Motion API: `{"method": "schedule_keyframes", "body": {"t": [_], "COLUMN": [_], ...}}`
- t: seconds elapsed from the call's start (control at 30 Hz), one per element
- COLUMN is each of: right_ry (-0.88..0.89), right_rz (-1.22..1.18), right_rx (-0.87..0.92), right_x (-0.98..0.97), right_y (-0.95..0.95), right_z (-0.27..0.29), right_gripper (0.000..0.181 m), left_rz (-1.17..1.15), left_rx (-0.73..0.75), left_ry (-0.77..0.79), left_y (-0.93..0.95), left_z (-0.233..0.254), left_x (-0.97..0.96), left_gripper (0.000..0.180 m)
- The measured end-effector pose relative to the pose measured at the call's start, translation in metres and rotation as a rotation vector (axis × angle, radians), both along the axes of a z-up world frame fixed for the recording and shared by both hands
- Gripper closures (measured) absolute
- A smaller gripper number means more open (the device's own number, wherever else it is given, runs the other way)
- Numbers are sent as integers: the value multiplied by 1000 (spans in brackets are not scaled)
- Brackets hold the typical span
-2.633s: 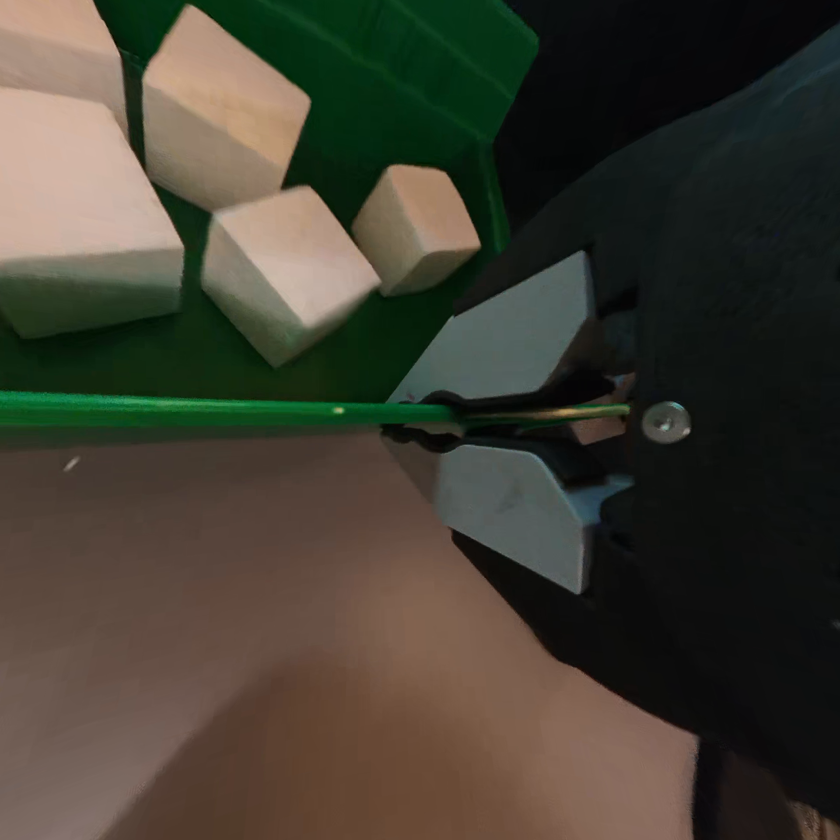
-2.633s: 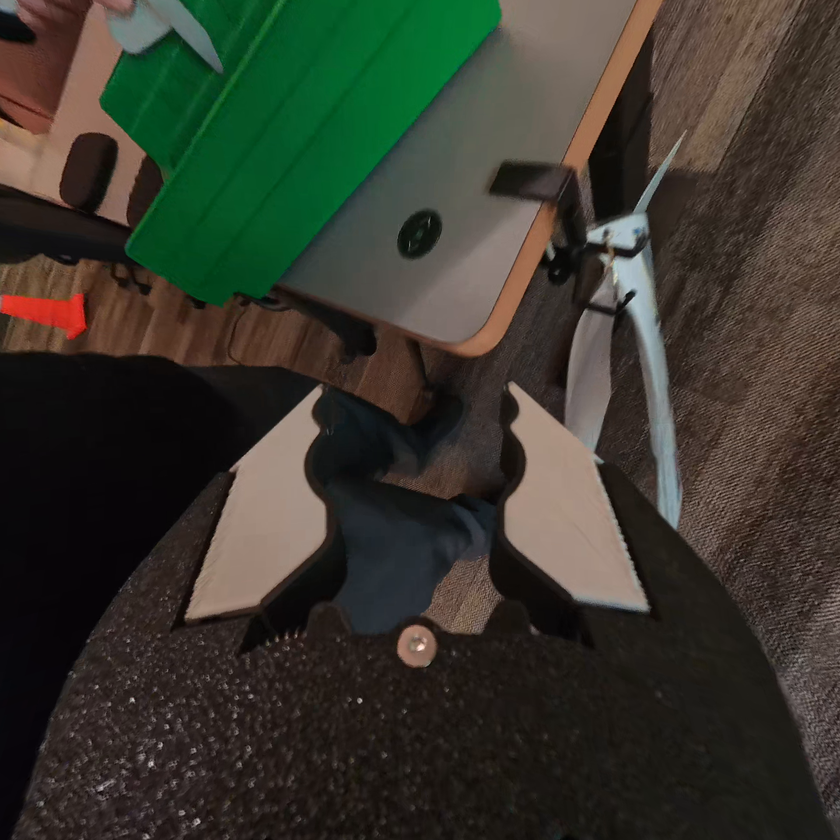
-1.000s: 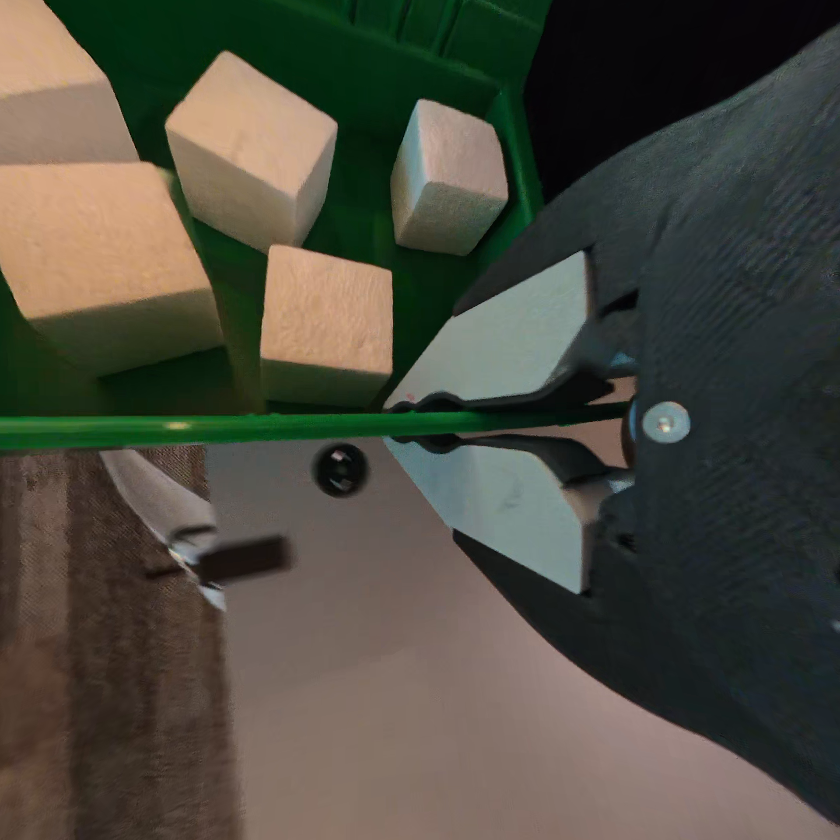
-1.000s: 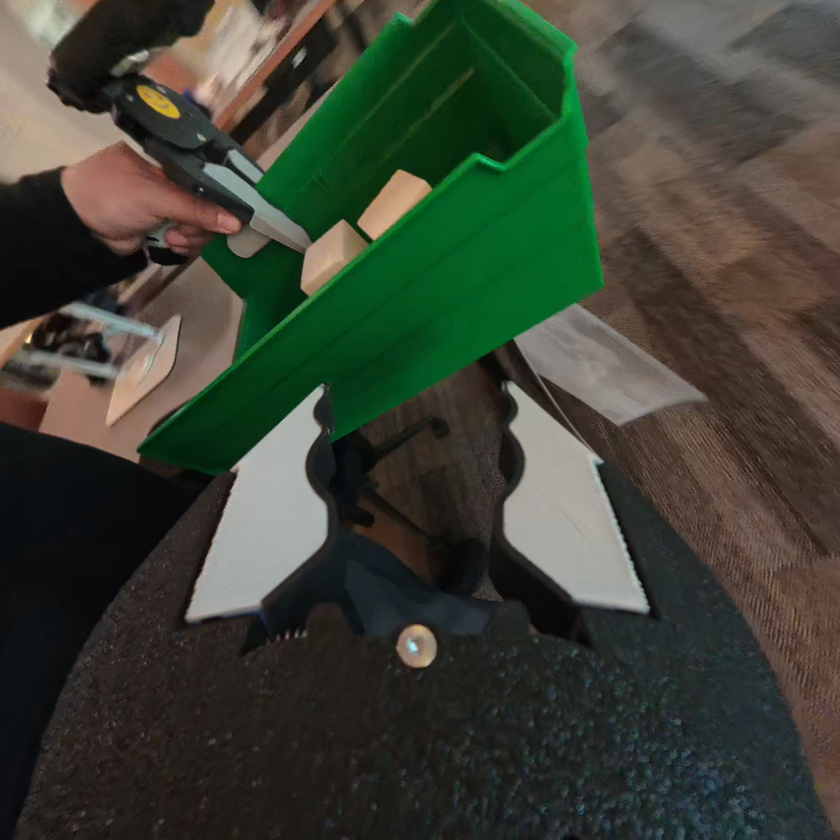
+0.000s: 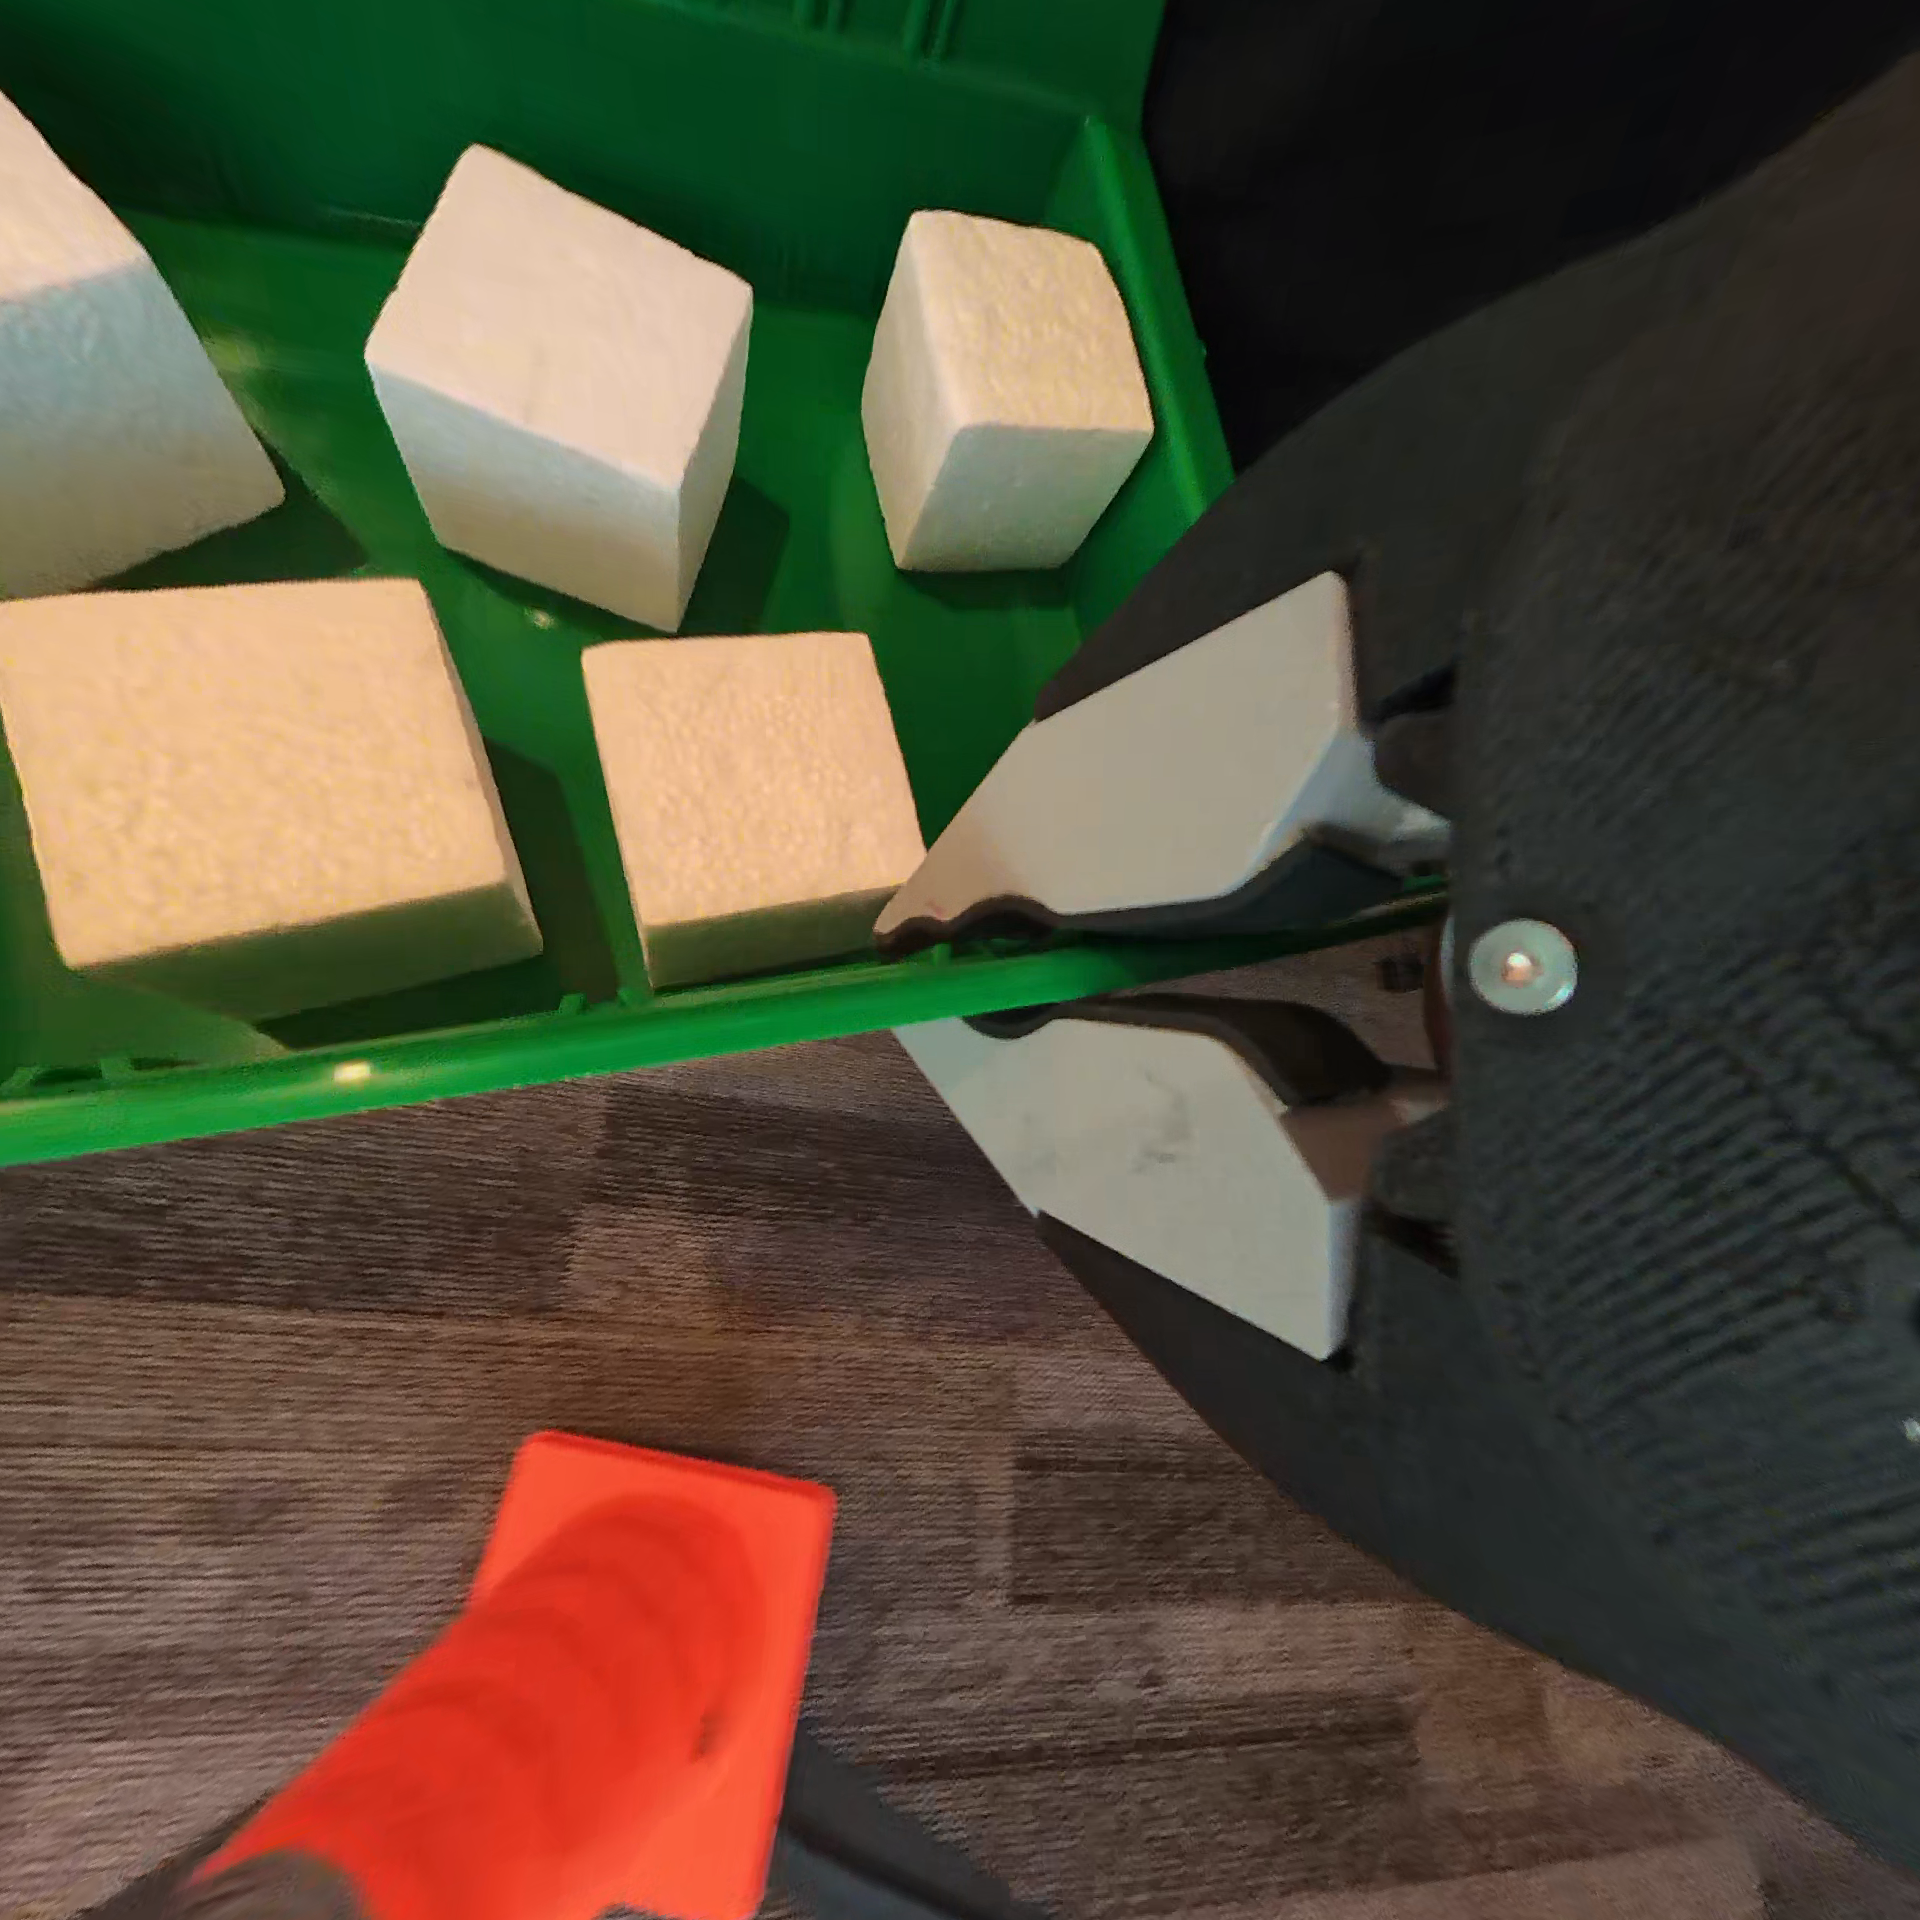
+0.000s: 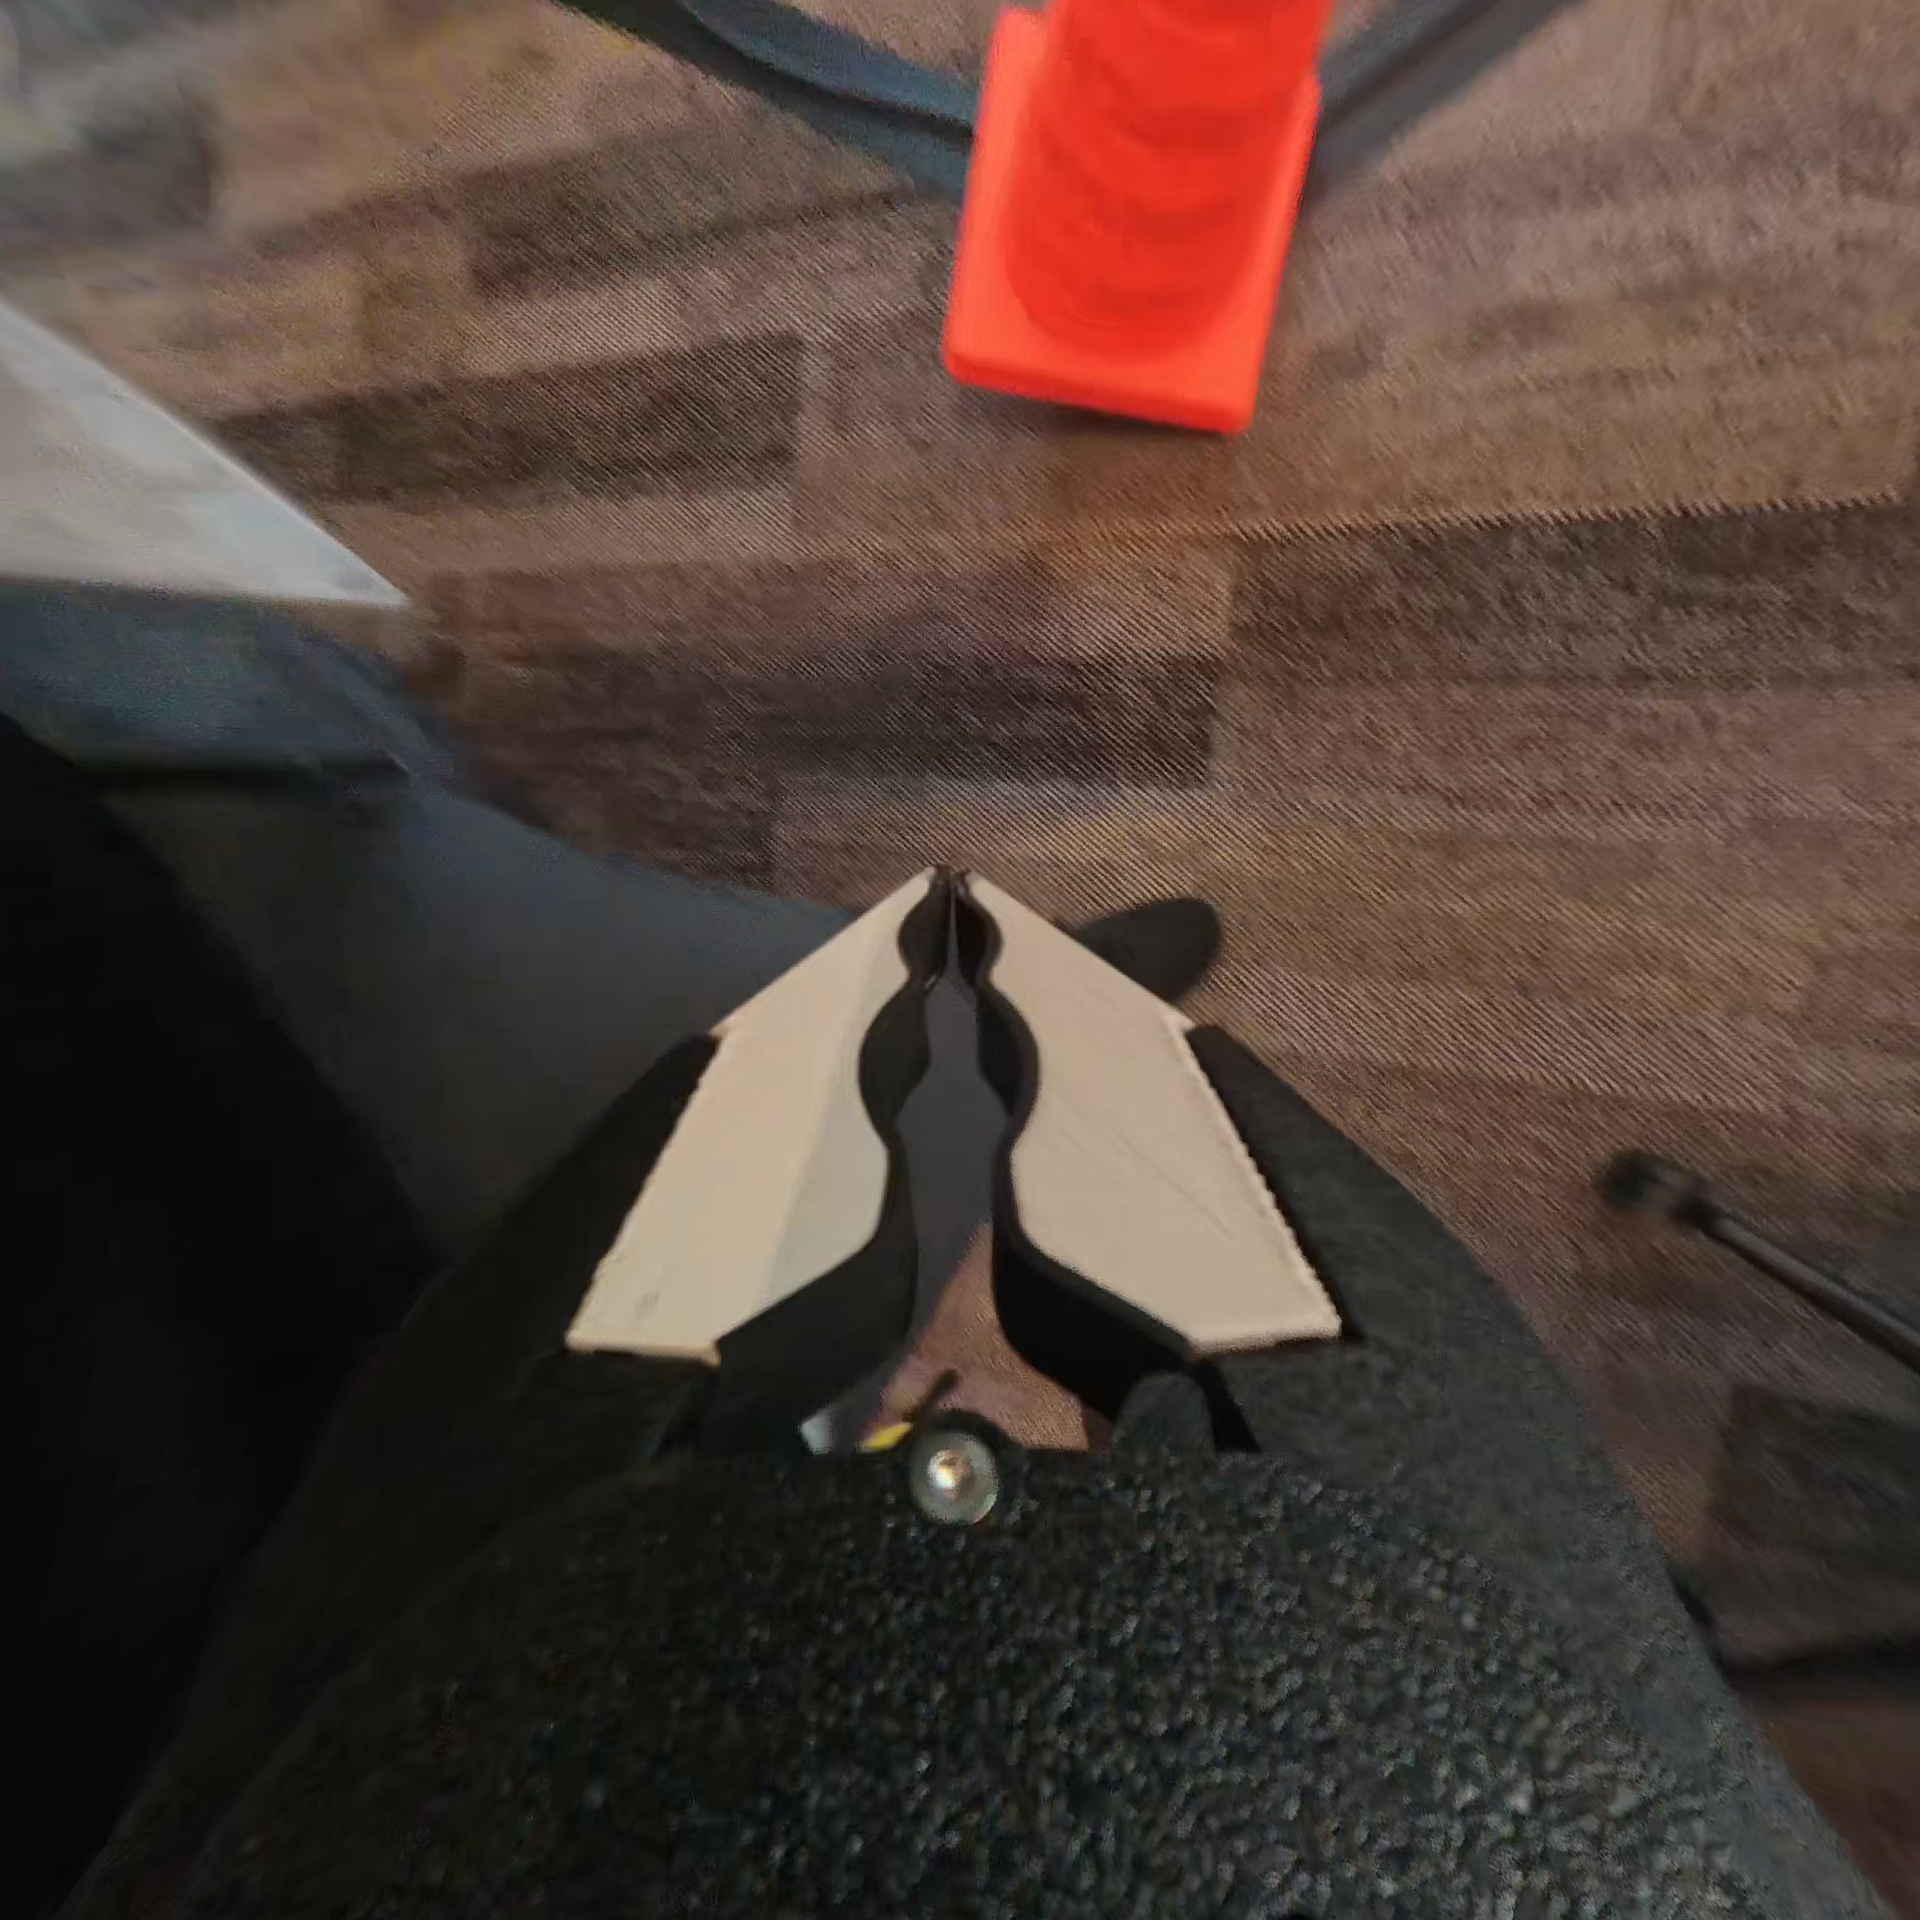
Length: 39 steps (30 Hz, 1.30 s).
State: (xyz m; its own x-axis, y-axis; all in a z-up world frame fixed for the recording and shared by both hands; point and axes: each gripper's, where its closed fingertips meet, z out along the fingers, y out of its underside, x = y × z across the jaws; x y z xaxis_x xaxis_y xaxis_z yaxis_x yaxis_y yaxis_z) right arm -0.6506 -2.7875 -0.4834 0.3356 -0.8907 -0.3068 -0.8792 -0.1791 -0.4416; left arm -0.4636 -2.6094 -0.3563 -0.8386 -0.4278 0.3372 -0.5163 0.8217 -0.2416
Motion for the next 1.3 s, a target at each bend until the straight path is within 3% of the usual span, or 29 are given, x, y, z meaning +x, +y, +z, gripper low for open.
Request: {"method": "schedule_keyframes", "body": {"t": [0.17, 0.47, 0.6, 0.77, 0.93, 1.0, 1.13, 1.23, 1.3], "right_ry": [370, 398, 356, 77, -265, -364, -345, -273, -110], "right_rz": [-104, -489, -605, -679, -784, -754, -625, -578, -515], "right_rx": [-75, 35, 17, 7, 204, 324, 247, 437, 521], "right_x": [-37, 91, 210, 393, 555, 615, 704, 761, 782], "right_y": [-126, -305, -396, -528, -683, -743, -875, -966, -1017], "right_z": [-80, -69, -33, 52, 115, 127, 101, 110, 100], "right_gripper": [181, 181, 181, 172, 156, 158, 165, 153, 149], "left_rz": [-93, -283, -378, -543, -677, -715, -685, -634, -600], "left_rx": [-88, -172, -201, -159, -124, -81, 22, 49, 37], "left_ry": [-24, 36, 114, 56, -6, -52, -87, -97, -65], "left_y": [-145, -415, -550, -703, -858, -920, -1047, -1144, -1209], "left_z": [7, -41, -35, -3, -10, -21, -21, -9, -2], "left_x": [79, 259, 359, 478, 583, 626, 717, 777, 811], "left_gripper": [177, 178, 178, 178, 178, 178, 177, 177, 178]}}
